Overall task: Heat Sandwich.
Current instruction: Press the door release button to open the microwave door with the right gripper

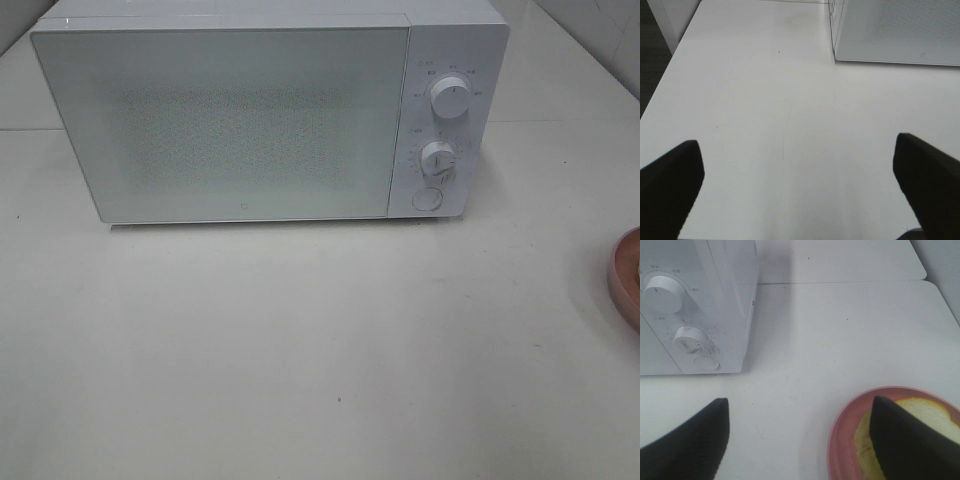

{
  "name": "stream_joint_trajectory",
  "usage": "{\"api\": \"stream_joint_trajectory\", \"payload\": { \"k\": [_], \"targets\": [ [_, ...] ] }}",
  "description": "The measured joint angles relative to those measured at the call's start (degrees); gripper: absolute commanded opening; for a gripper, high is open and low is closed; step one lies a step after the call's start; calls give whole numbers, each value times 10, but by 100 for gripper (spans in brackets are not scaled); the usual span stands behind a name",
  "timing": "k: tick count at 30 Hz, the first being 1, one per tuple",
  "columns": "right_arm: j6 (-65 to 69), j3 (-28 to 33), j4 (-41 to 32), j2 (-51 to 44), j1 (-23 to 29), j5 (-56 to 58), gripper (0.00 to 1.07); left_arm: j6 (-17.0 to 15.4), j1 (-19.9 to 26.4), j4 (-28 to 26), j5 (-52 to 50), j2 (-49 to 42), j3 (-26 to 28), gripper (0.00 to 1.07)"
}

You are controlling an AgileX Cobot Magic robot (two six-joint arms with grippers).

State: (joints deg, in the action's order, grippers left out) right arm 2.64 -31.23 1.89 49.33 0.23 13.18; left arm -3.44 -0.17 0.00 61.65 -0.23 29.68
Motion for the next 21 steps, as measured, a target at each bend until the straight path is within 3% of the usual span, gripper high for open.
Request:
{"api": "stream_joint_trajectory", "payload": {
  "k": [12,16,21],
  "targets": [
    [3,2,2,112,0,-132,75,0,0,0,0,0,0,98],
    [3,44,2,145,0,-288,75,0,0,0,0,0,0,98],
    [-5,82,-4,159,0,-386,75,0,0,0,0,0,0,98]
  ]
}}
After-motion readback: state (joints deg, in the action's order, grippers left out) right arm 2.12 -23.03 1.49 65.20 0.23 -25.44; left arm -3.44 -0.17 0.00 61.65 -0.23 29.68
